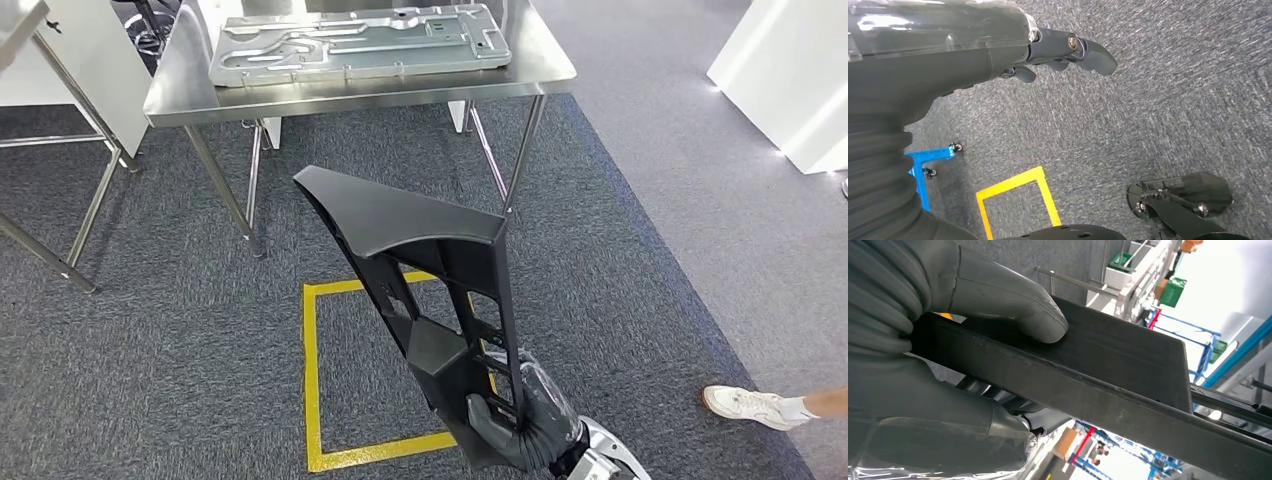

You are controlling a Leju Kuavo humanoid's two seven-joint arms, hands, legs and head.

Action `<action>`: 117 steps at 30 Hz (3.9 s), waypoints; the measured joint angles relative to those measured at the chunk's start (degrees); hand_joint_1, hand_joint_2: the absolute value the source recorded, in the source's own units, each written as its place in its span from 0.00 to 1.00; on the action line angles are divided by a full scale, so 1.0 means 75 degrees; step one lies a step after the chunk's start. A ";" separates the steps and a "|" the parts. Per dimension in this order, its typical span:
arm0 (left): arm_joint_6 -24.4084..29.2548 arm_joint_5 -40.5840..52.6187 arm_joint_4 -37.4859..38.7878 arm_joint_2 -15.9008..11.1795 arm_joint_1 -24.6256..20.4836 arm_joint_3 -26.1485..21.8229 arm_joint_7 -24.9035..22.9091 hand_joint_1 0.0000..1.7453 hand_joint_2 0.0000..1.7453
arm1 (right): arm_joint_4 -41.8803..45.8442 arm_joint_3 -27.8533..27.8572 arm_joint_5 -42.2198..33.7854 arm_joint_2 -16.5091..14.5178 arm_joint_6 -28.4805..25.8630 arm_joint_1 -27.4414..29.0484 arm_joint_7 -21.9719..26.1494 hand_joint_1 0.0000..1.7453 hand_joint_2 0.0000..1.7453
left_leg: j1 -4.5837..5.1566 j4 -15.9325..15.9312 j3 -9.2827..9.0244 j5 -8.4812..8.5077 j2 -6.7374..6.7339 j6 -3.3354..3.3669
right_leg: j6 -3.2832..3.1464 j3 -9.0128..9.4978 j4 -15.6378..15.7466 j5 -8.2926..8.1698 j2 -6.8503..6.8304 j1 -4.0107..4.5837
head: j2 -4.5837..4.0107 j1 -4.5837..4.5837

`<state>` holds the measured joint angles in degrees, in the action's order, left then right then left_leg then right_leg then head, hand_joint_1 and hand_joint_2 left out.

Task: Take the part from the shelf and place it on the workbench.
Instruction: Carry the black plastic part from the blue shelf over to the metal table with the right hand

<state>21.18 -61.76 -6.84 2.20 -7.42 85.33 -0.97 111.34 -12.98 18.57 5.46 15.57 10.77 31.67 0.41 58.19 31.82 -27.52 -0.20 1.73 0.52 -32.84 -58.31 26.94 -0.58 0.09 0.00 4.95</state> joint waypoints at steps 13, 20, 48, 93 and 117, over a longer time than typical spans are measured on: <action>0.0034 -0.0002 0.0000 -0.0017 0.0015 0.0000 -0.0035 0.00 1.00 | -0.0106 0.0000 -0.0019 -0.0034 -0.0019 -0.0063 0.0009 1.00 1.00 | -0.0085 0.0594 0.0252 -0.0152 0.0065 -0.0321 | -0.0104 0.0088 0.0045 0.0015 0.0140 -0.0064 | 0.0000 0.0002; -0.0007 -0.0007 0.0000 -0.0003 0.0021 0.0000 -0.0080 0.00 1.00 | -0.0032 0.0000 -0.0006 -0.0041 -0.0039 0.0104 -0.0015 1.00 1.00 | -0.0087 0.0070 0.0063 -0.0001 0.0095 0.0026 | 0.0163 -0.0146 -0.0410 0.0303 0.0151 -0.0063 | 0.0000 -0.0001; 0.0113 -0.0160 0.0000 -0.0009 0.0031 0.0000 0.0079 0.00 1.00 | -0.0181 0.0042 -0.0312 0.0013 -0.0046 -0.0026 0.0259 1.00 1.00 | -0.0050 0.0082 0.0219 0.0113 0.0087 -0.0070 | 0.0012 0.0279 0.0067 0.0238 0.0141 0.0005 | 0.0000 0.0000; 0.0106 -0.0250 0.0000 0.0007 0.0006 0.0003 0.0103 0.00 1.00 | -0.0253 0.0059 -0.0309 0.0042 -0.0126 -0.0237 0.0263 1.00 1.00 | -0.0059 -0.0023 -0.0223 -0.0195 0.0094 -0.0035 | 0.0139 -0.0277 -0.0164 -0.0234 0.0077 -0.0105 | 0.0000 0.0002; 0.0113 -0.0310 0.0000 0.0009 0.0001 0.0003 0.0112 0.00 1.00 | -0.0194 0.0061 -0.0290 0.0024 -0.0121 -0.0220 0.0262 1.00 1.00 | -0.0073 -0.0043 0.0031 0.0068 0.0074 0.0120 | 0.0221 -0.0652 -0.1826 0.1103 0.0115 -0.0078 | 0.0000 0.0002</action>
<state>22.03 -64.09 -6.84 2.27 -7.41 85.35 -0.13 109.88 -12.52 16.39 5.64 14.67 9.12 33.63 -0.14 57.86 32.05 -27.01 0.35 2.63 2.18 -37.73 -72.01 35.21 0.28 -0.49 0.00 4.96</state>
